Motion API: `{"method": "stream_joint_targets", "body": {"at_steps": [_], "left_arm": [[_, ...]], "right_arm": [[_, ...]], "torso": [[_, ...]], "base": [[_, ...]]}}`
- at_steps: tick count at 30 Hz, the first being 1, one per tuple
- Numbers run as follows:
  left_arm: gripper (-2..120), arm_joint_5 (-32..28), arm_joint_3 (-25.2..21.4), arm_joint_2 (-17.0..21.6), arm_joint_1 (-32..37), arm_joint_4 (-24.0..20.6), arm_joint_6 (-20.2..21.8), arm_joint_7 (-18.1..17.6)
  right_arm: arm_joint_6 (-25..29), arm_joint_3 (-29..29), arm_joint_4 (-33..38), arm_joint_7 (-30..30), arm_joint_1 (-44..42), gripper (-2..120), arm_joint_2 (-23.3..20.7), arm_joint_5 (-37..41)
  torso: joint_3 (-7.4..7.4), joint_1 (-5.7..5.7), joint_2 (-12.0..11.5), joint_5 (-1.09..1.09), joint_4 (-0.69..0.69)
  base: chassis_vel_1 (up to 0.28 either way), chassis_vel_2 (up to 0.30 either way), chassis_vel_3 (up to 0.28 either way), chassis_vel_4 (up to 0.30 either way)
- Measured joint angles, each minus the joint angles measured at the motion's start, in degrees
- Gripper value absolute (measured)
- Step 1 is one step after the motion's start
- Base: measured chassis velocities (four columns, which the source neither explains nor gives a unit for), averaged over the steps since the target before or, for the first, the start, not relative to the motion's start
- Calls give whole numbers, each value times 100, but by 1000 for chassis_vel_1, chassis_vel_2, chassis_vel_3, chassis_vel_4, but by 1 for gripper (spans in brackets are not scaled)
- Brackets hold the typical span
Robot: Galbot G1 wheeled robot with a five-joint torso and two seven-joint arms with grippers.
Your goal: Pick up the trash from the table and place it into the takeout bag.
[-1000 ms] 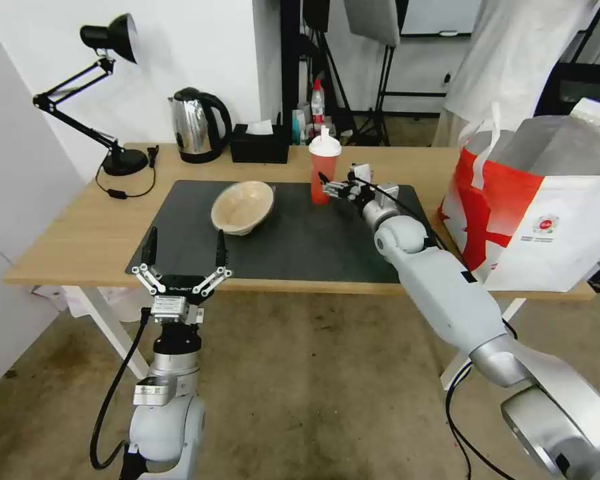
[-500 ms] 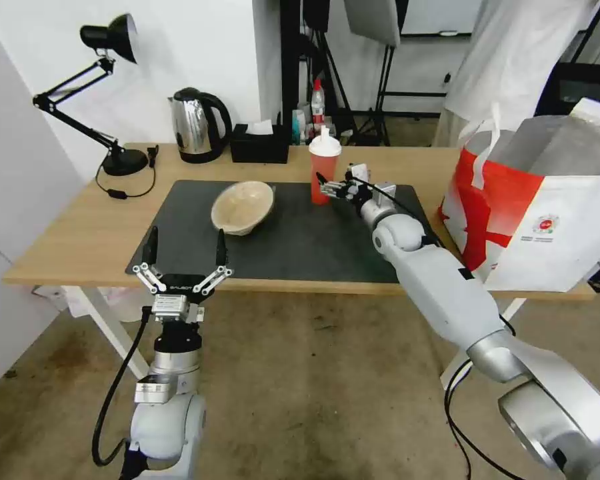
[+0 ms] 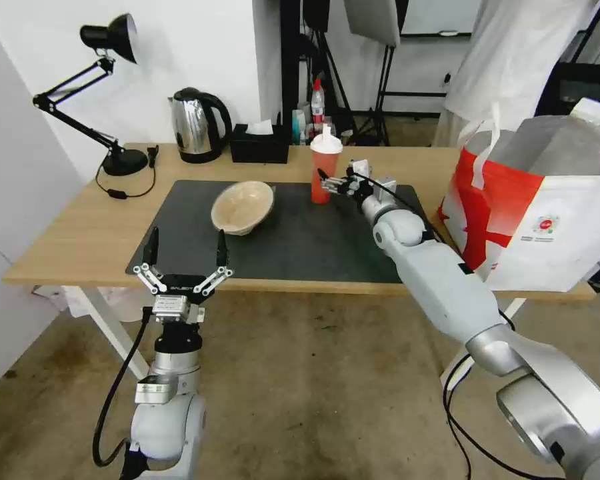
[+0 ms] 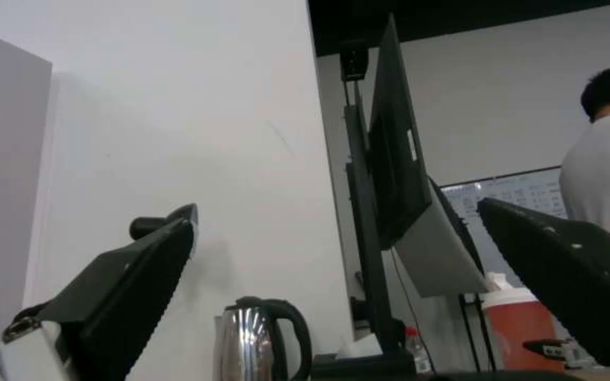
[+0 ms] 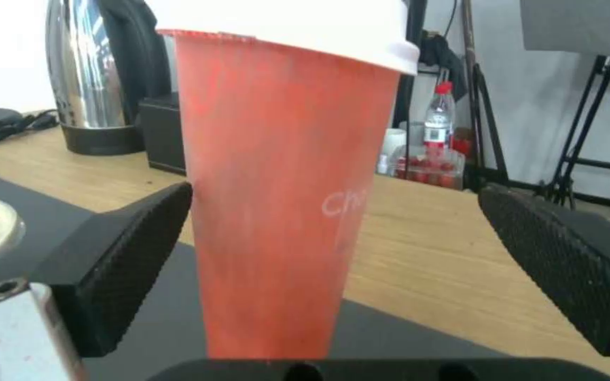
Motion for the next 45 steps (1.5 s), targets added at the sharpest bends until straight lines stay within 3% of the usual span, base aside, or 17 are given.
{"method": "stream_joint_targets", "body": {"at_steps": [45], "left_arm": [[100, -5, -19, -2, 19, -7, -56, -1]], "right_arm": [[-46, -260, 21, -20, 119, 100, 46, 10]], "torso": [[0, 0, 0, 0, 0]], "base": [[0, 0, 0, 0]]}}
